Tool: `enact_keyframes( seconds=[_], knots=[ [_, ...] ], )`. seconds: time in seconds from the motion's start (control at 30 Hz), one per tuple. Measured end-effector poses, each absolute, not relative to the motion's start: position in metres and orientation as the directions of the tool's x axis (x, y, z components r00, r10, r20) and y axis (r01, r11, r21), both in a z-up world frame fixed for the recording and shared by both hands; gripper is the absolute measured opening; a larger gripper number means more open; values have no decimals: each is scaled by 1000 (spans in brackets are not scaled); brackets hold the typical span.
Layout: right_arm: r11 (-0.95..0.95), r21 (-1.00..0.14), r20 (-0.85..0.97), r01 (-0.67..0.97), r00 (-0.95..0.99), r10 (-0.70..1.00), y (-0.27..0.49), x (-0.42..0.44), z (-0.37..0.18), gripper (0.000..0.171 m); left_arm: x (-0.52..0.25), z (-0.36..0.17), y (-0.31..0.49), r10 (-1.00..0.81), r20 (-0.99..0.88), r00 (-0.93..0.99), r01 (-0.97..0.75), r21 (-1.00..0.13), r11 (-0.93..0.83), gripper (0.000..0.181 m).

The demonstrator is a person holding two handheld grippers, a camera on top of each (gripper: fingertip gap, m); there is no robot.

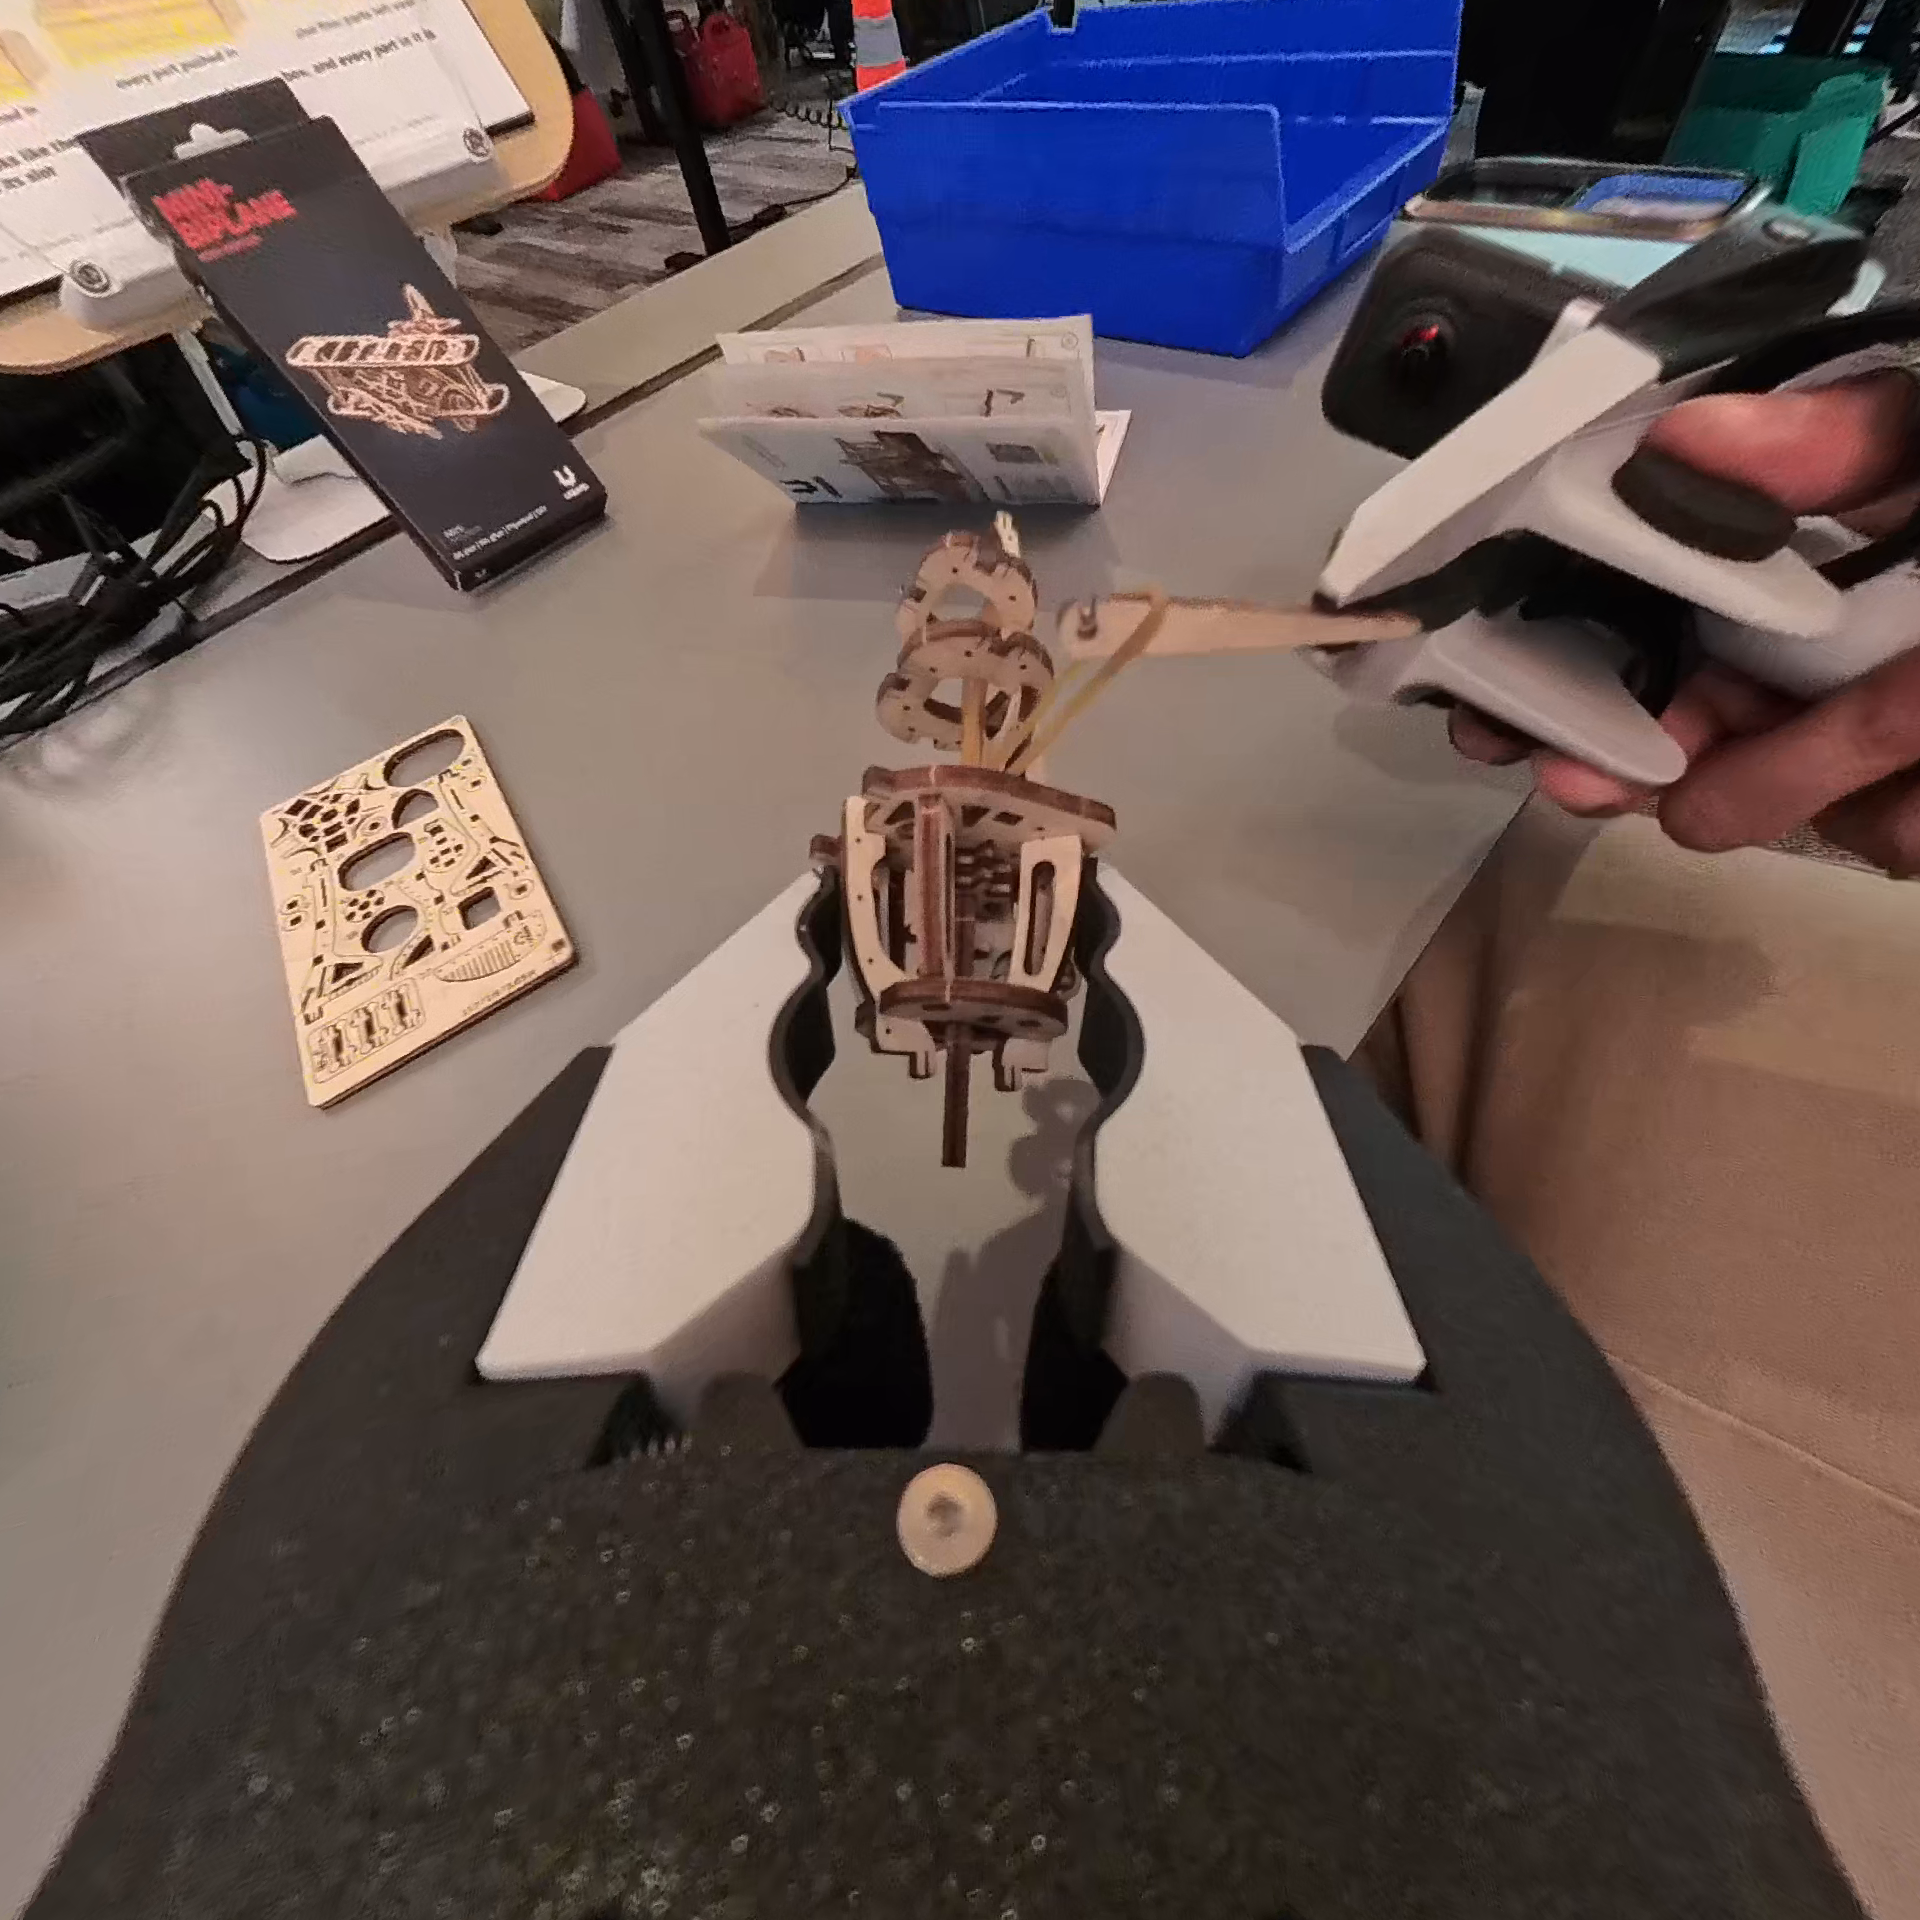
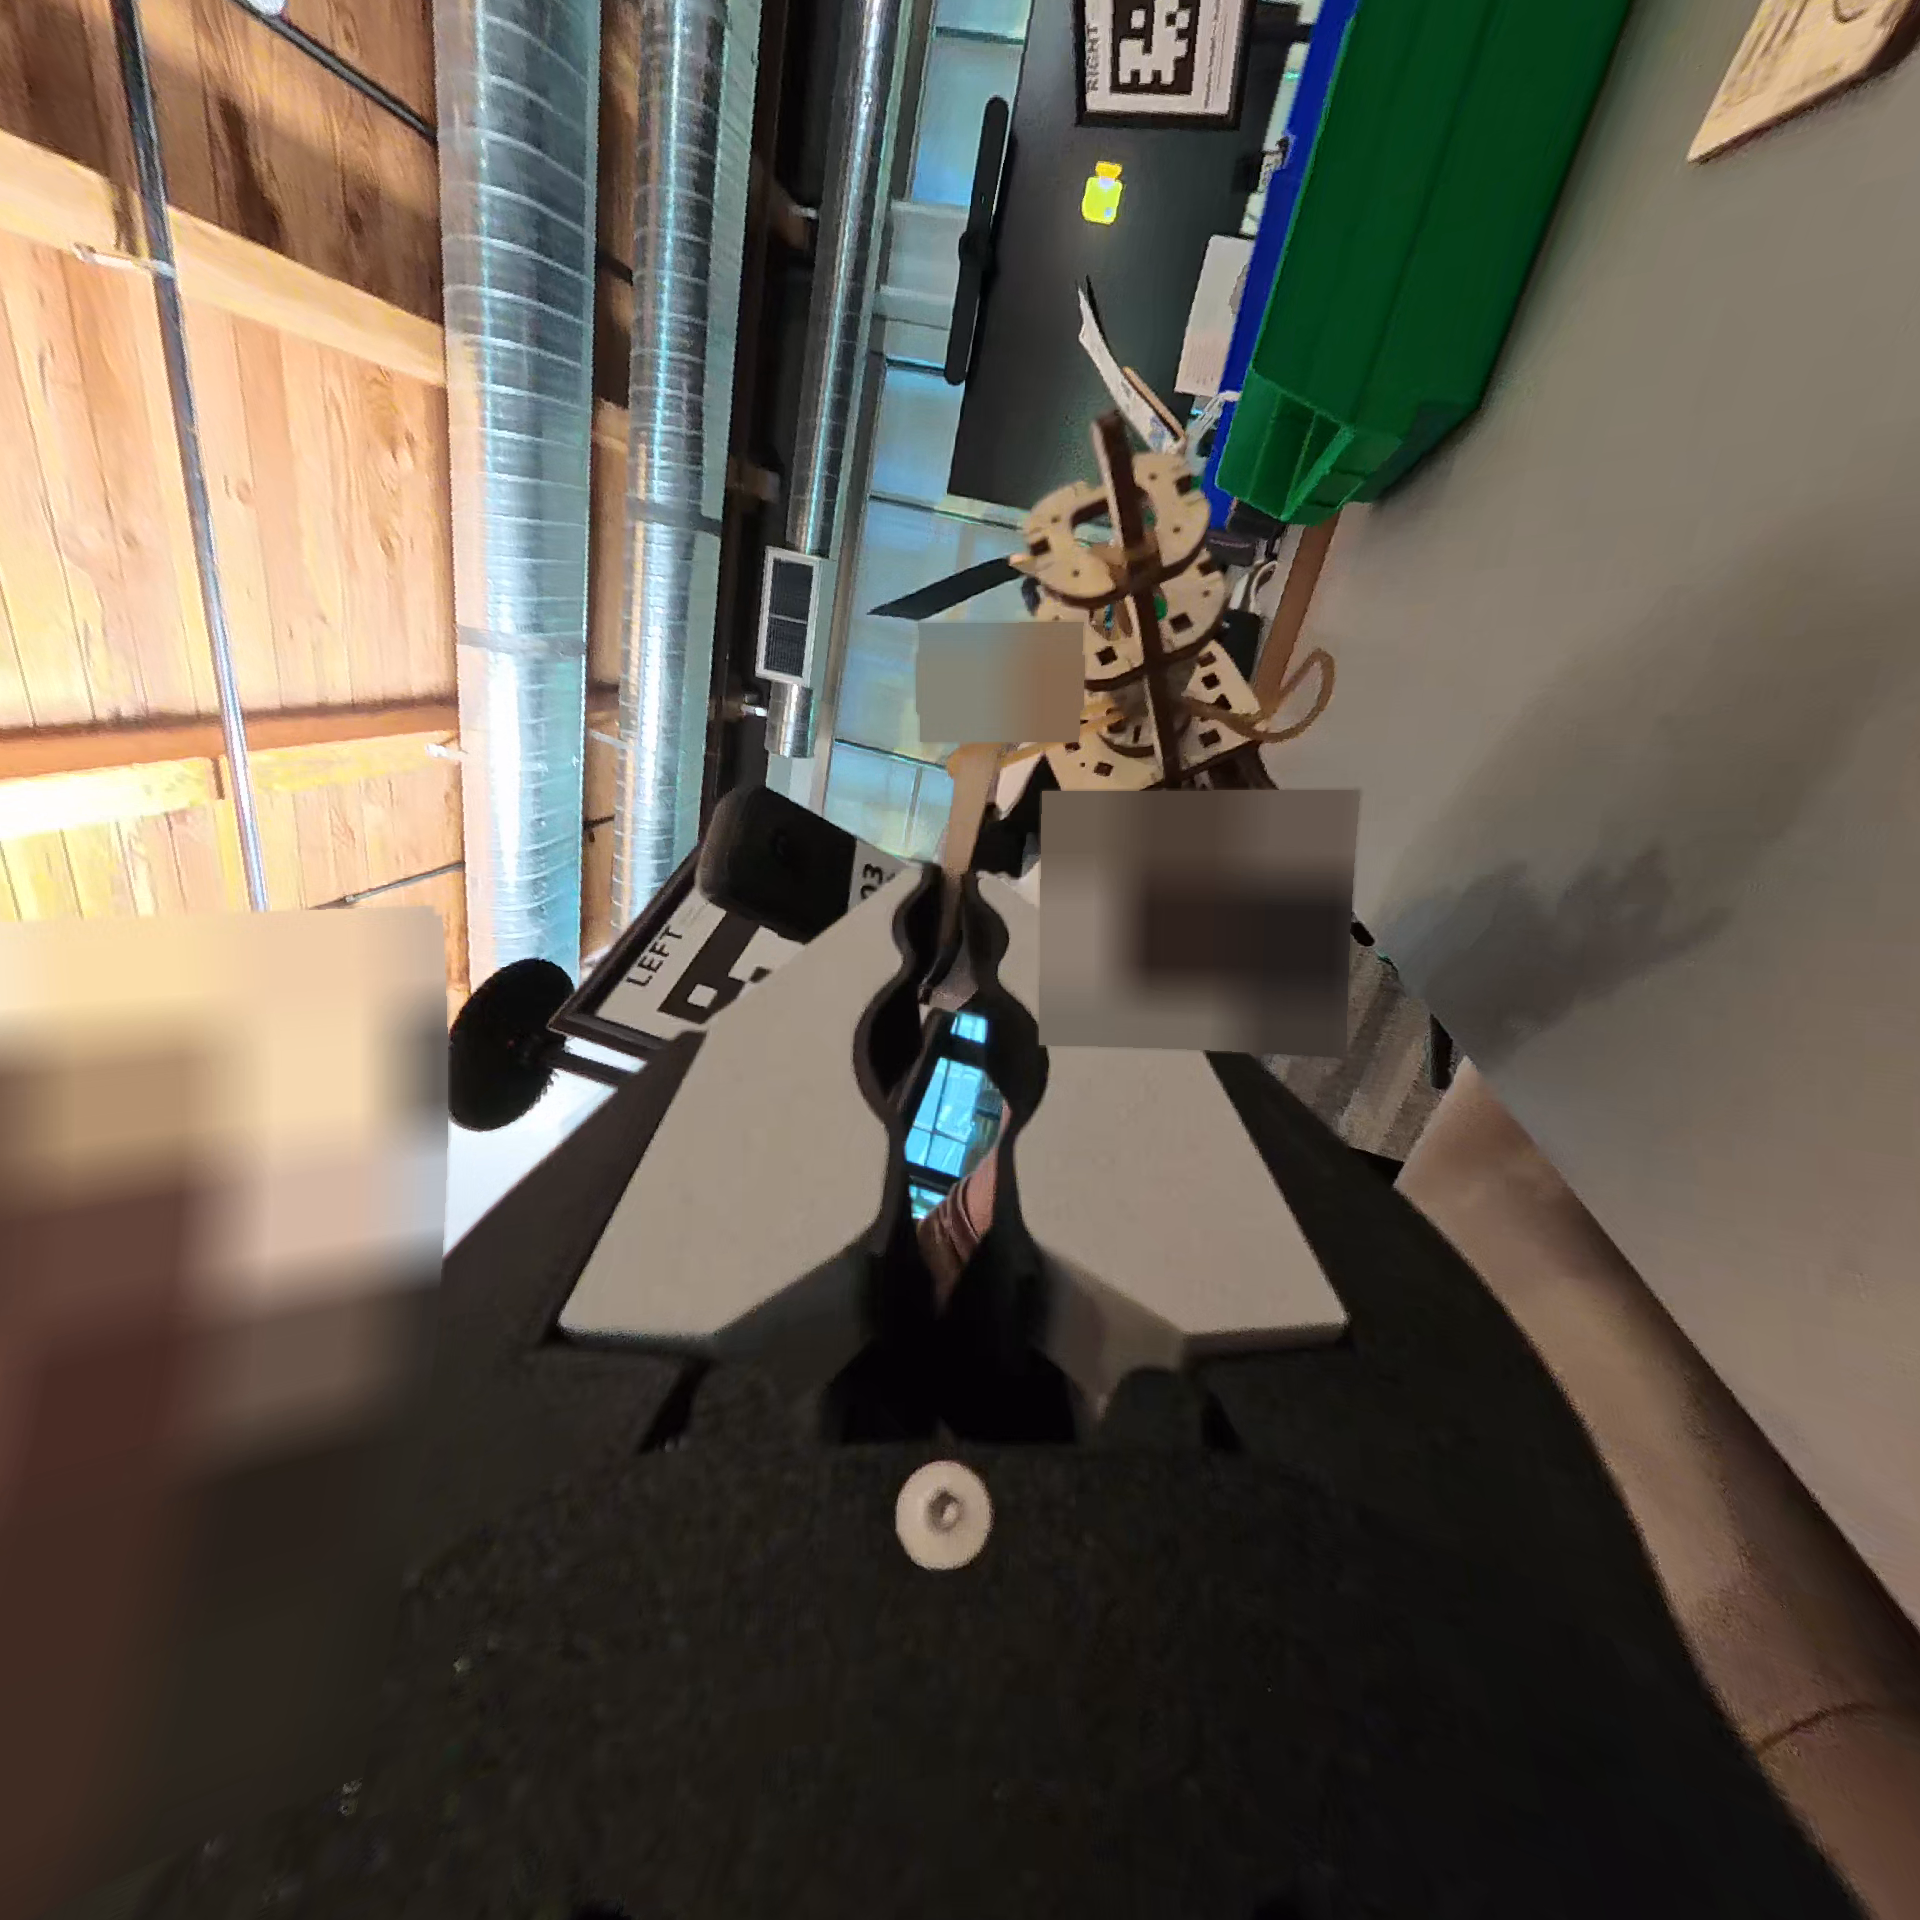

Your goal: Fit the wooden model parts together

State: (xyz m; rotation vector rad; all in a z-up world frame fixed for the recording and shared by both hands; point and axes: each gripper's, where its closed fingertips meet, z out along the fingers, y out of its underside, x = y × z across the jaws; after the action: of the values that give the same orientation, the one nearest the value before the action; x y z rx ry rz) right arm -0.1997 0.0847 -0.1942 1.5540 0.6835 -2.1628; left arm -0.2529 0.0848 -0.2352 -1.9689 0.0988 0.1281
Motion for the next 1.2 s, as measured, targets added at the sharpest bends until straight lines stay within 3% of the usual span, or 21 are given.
enact_keyframes(
  seconds=[0.3,0.6,0.73,0.8,1.03,1.2],
  knots=[
    [-714,-363,-916,599,-371,154,85,-194,-195,2,-255,-223,81,-17,-109,994,-108,-927,-358,42],
    [-662,-468,-874,585,-416,251,88,-192,-191,2,-237,-226,83,-95,-19,995,-52,-931,-360,42],
    [-589,-583,-813,560,-387,436,100,-196,-209,3,-231,-227,82,-126,139,982,84,-925,-370,42],
    [-541,-633,-770,555,-380,512,107,-198,-217,3,-241,-236,81,-89,112,990,66,-911,-406,42],
    [-543,-588,-808,600,-470,355,96,-191,-210,2,-248,-246,79,-72,75,995,36,-898,-439,42],
    [-508,-634,-773,584,-456,441,103,-193,-214,2,-248,-245,79,-74,55,996,17,-899,-437,42]
  ],
)
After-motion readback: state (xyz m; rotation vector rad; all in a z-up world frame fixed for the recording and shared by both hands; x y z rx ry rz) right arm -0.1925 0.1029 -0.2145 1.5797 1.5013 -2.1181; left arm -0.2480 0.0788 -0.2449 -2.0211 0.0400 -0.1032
